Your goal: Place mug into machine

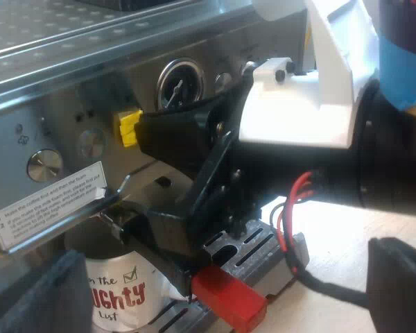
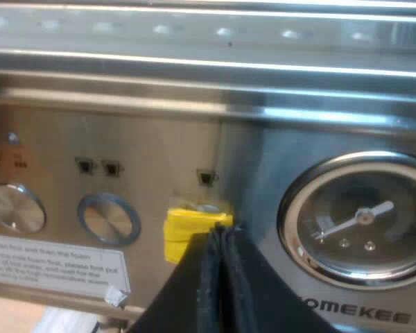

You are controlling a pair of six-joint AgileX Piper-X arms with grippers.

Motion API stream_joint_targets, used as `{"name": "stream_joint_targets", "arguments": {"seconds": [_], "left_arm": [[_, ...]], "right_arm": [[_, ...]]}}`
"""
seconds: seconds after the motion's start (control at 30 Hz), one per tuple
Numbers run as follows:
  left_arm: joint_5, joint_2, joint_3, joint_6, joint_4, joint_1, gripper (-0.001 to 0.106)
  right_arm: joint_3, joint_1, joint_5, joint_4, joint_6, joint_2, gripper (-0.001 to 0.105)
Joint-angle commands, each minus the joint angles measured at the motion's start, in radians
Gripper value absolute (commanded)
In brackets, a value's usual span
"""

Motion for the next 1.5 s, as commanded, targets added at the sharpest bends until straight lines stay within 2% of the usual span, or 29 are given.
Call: {"name": "stream_joint_targets", "arguments": {"seconds": [0.03, 0.13, 0.17, 0.2, 0.23, 0.3, 0.4, 0.5, 0.57, 0.73, 0.8, 0.9, 1.0, 1.07, 1.17, 1.3, 1.4, 1.5], "left_arm": [[0.004, -0.005, -0.009, 0.002, -0.001, -0.004, 0.081], [0.004, -0.005, -0.009, 0.007, -0.001, -0.004, 0.081], [0.004, -0.005, -0.009, 0.006, -0.001, -0.004, 0.081], [0.004, -0.005, -0.009, 0.006, -0.001, -0.004, 0.081], [0.004, -0.005, -0.009, 0.006, -0.002, -0.004, 0.081], [0.004, -0.005, -0.009, 0.006, -0.003, -0.004, 0.081], [0.004, -0.005, -0.009, 0.006, -0.003, -0.004, 0.081], [0.004, -0.005, -0.009, 0.006, -0.005, -0.004, 0.081], [0.004, -0.005, -0.009, 0.006, -0.005, -0.004, 0.081], [-0.013, -0.005, -0.052, -0.03, -0.005, -0.004, 0.081], [-0.084, 0.006, -0.089, -0.062, -0.005, -0.004, 0.081], [-0.171, 0.043, -0.15, -0.071, -0.002, -0.004, 0.081], [-0.185, 0.112, -0.225, -0.072, 0.004, -0.002, 0.081], [-0.191, 0.158, -0.267, -0.097, 0.004, 0.008, 0.081], [-0.191, 0.237, -0.334, -0.117, 0.004, 0.049, 0.081], [-0.181, 0.318, -0.404, -0.117, 0.007, 0.149, 0.081], [-0.179, 0.342, -0.427, -0.117, 0.049, 0.225, 0.081], [-0.179, 0.347, -0.434, -0.097, 0.115, 0.32, 0.081]], "right_arm": [[-0.023, 0.001, -0.036, 0.037, -0.012, -0.015, 0.0], [-0.023, 0.053, -0.038, 0.126, 0.005, -0.046, 0.0], [-0.023, 0.07, -0.038, 0.177, 0.031, -0.063, 0.005], [-0.023, 0.084, -0.038, 0.219, 0.055, -0.077, 0.012], [-0.023, 0.091, -0.038, 0.239, 0.067, -0.085, 0.016], [-0.023, 0.109, -0.038, 0.319, 0.098, -0.117, 0.036], [-0.023, 0.119, -0.042, 0.426, 0.1, -0.163, 0.059], [-0.023, 0.119, -0.046, 0.524, 0.1, -0.218, 0.069], [-0.023, 0.119, -0.046, 0.58, 0.113, -0.261, 0.07], [-0.023, 0.119, -0.119, 0.685, 0.124, -0.379, 0.07], [-0.023, 0.119, -0.122, 0.719, 0.124, -0.436, 0.07], [-0.023, 0.106, -0.122, 0.754, 0.124, -0.503, 0.07], [-0.023, 0.067, -0.158, 0.788, 0.114, -0.571, 0.07], [-0.023, 0.022, -0.193, 0.819, 0.114, -0.614, 0.07], [-0.023, -0.075, -0.251, 0.87, 0.114, -0.674, 0.07], [-0.023, -0.225, -0.302, 0.9, 0.06, -0.741, 0.07], [-0.023, -0.363, -0.392, 0.936, 0.025, -0.781, 0.07], [-0.023, -0.496, -0.476, 0.993, 0.02, -0.804, 0.07]]}}
